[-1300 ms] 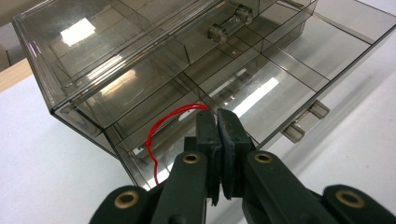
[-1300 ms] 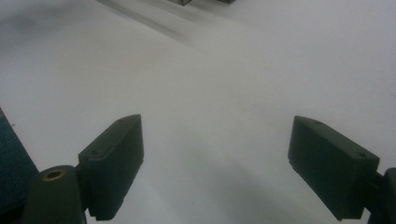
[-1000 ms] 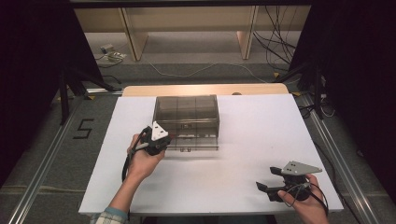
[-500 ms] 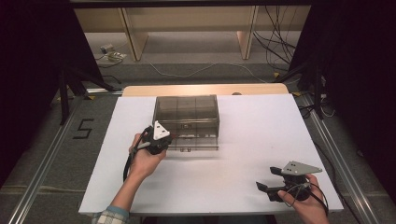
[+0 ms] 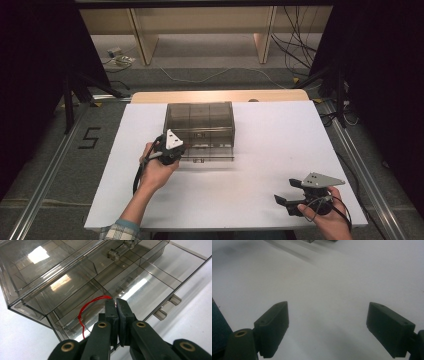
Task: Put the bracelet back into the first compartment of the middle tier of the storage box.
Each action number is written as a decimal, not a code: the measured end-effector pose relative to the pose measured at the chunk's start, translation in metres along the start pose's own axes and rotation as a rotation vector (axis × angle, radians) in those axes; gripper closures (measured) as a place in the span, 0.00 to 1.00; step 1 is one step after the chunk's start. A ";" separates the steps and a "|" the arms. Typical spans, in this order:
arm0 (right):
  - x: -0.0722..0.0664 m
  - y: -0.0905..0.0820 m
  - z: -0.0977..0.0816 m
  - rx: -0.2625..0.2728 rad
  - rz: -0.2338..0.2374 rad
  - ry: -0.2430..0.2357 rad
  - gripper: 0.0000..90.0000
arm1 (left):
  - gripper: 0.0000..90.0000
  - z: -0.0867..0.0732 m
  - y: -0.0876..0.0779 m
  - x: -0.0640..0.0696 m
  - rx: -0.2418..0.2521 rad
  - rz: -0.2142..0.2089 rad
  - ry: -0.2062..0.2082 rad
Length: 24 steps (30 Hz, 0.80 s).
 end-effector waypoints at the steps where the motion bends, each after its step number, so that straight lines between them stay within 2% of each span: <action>1: 0.000 0.000 0.000 0.000 0.000 0.000 0.21 | 0.98 0.000 0.001 0.000 0.002 0.000 -0.001; 24: 0.000 0.000 0.000 -0.001 0.002 0.001 0.21 | 0.98 0.000 0.004 -0.002 -0.008 0.006 -0.004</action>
Point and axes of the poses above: each handheld gripper's, and its own axes: y roughly forward along the jaws, z roughly out of its top, x roughly to its right, the point moved 2 cm from there along y, roughly forward along the jaws, and after that the axes turned 14 degrees about -x, right-handed, at the moved point
